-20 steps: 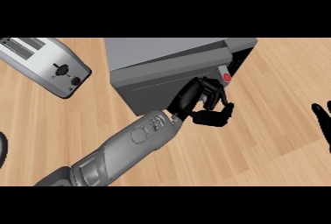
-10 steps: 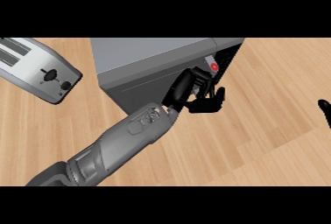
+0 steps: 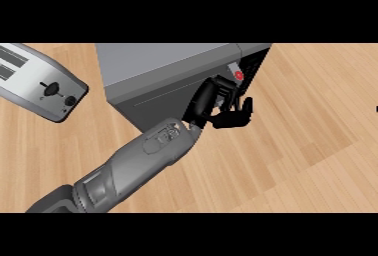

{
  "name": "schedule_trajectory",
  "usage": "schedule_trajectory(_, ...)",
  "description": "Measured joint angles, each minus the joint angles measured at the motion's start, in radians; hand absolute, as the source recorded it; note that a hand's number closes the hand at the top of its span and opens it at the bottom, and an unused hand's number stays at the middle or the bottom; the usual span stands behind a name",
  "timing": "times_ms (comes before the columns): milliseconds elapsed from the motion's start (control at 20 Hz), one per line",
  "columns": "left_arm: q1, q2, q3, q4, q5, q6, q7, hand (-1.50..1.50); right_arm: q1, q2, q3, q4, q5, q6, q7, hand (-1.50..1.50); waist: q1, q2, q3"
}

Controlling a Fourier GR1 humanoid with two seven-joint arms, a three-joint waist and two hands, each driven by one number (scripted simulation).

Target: Pick up the milk, place it into the microwave and close the microwave

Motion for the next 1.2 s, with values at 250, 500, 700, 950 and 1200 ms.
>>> schedule_trajectory(250, 0.004, 0.007, -0.007, -0.007, 0.015, 0.031, -0.013, 1.50, -0.017, -0.029, -0.028, 0.007, -0.015, 0.004, 0.017, -1.50, -0.010, 0.001, 0.001)
schedule_trajectory(500, 0.006, 0.012, -0.014, -0.014, 0.025, 0.059, -0.031, 1.50, -0.036, -0.052, -0.048, 0.015, -0.032, 0.009, 0.030, -1.50, -0.017, 0.004, 0.001)
schedule_trajectory(700, 0.007, 0.013, -0.017, -0.016, 0.034, 0.078, -0.041, 1.50, -0.047, -0.062, -0.059, 0.022, -0.056, 0.016, 0.039, -1.50, -0.021, 0.006, 0.002)
schedule_trajectory(950, 0.008, 0.015, -0.021, -0.018, 0.046, 0.101, -0.053, 1.50, -0.064, -0.078, -0.074, 0.031, -0.086, 0.024, 0.050, -1.50, -0.027, 0.007, 0.003)
schedule_trajectory(1200, 0.008, 0.017, -0.025, -0.019, 0.057, 0.118, -0.063, 1.50, -0.074, -0.091, -0.083, 0.038, -0.112, 0.033, 0.061, -1.50, -0.031, 0.007, 0.003)
